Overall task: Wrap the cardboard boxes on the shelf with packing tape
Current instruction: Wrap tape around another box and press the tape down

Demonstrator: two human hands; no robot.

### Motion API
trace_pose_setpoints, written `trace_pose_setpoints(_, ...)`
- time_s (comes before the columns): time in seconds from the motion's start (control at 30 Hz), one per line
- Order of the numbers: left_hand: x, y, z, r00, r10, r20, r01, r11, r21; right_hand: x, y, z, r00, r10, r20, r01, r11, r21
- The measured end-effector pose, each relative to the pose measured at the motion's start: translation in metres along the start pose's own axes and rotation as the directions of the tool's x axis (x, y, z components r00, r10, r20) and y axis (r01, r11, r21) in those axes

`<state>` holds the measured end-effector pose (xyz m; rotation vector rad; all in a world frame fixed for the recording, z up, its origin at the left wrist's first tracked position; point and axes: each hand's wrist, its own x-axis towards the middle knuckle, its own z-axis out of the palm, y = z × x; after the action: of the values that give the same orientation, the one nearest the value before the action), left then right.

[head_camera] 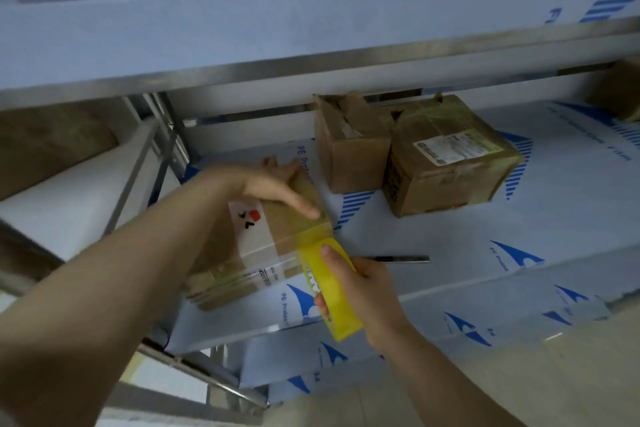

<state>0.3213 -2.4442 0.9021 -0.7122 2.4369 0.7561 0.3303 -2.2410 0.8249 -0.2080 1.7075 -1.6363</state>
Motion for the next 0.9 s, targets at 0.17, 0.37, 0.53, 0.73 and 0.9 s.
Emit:
trace_pose_setpoints(0.17, -0.006, -0.05, 0.016, 0.993, -0.096, -0.063, 0.109, 0.96, 0.259, -0.004, -0.007, -0.002, 0.997, 0.056, 0.047, -0.056, 0.998, -0.003)
trace_pose_setpoints(0.37, -0.038, -0.031, 0.001, 0.999, -0.026, 0.035, 0.03, 0.994, -0.109, -0.031, -0.065, -0.035, 0.971, 0.058, 0.233, -0.049, 0.998, -0.045)
trace_pose_setpoints(0.53, -0.065, -0.032, 0.0, 0.958, 0.178, 0.225, -0.095, 0.938, -0.334, -0.053, -0.122, -0.057, 0.824, -0.144, 0.548, 0.215, 0.974, -0.067)
trace_pose_setpoints(0.73, -0.073, -0.03, 0.008, 0.992, -0.022, -0.121, -0.016, 0.953, -0.304, -0.03, -0.142, -0.018, 0.869, -0.115, 0.481, 0.184, 0.978, -0.098)
trace_pose_setpoints(0.9, -0.052, 0.005, 0.032, 0.85, -0.011, -0.527, -0.074, 0.987, -0.141, 0.007, -0.151, 0.003, 0.929, -0.162, 0.333, 0.195, 0.978, -0.069)
